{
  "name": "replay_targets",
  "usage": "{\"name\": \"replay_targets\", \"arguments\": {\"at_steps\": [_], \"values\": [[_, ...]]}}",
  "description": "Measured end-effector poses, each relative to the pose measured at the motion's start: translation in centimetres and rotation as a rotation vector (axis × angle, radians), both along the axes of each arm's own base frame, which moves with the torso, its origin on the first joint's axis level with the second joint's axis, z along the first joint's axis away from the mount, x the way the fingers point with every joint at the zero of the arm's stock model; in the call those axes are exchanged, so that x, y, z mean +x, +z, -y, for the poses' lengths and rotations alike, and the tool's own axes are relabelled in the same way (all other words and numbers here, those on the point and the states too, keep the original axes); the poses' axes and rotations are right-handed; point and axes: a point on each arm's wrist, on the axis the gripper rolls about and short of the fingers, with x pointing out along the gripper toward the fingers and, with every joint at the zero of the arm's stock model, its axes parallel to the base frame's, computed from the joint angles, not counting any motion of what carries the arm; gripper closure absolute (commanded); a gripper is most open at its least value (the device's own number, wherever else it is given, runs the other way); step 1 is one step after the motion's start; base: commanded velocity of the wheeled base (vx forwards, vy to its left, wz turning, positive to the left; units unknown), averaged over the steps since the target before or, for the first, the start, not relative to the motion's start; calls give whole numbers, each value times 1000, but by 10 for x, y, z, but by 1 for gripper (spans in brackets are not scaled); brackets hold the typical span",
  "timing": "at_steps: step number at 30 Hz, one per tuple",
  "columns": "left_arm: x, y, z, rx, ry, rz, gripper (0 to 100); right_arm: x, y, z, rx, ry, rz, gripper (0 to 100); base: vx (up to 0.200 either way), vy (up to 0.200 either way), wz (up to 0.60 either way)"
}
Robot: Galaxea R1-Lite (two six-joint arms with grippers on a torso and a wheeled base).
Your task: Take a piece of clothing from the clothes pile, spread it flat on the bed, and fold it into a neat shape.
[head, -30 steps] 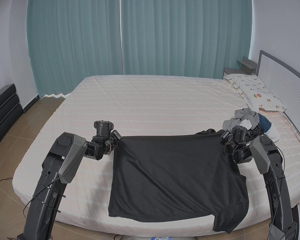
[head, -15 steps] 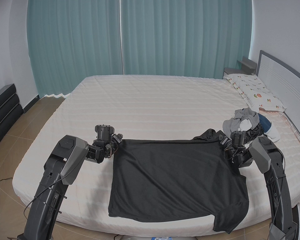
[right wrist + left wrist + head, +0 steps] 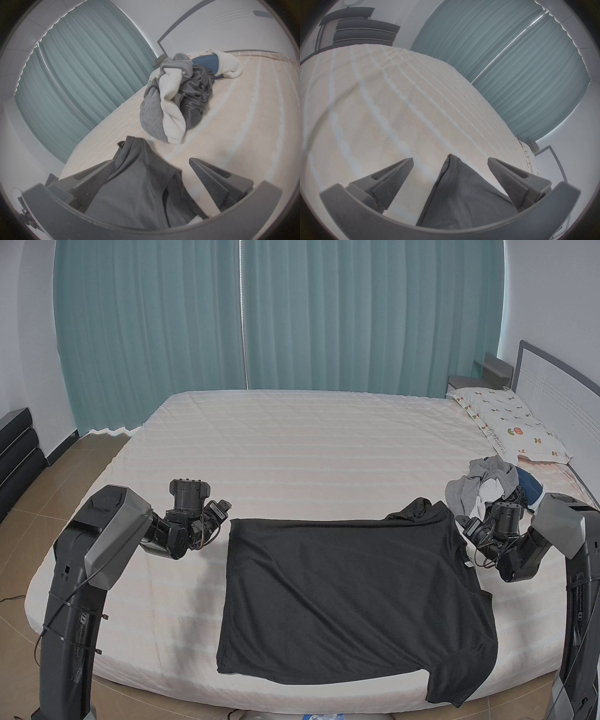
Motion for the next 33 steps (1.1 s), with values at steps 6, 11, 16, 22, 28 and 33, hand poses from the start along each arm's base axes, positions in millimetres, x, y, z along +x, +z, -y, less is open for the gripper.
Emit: {"name": "replay_targets", "arguments": {"at_steps": [6, 11, 16, 22, 28, 33], "values": [[-36, 5, -5, -20, -20, -20, 0, -42, 12, -3, 73, 39, -29, 0, 0, 0, 0], [-78, 3, -4, -58, -40, -43, 0, -82, 14, -7, 143, 70, -48, 0, 0, 0, 0], [-121, -4, -2, -97, -57, -71, 0, -120, 10, -12, 214, 97, -92, 0, 0, 0, 0], [-179, -15, -3, -139, -85, -131, 0, -163, 8, -18, 319, 128, -155, 0, 0, 0, 0], [-220, -16, -6, -172, -104, -174, 0, -191, 11, -26, 388, 157, -201, 0, 0, 0, 0], [-223, -11, -3, -216, -105, -159, 0, -203, 18, -32, 408, 179, -214, 0, 0, 0, 0]]}}
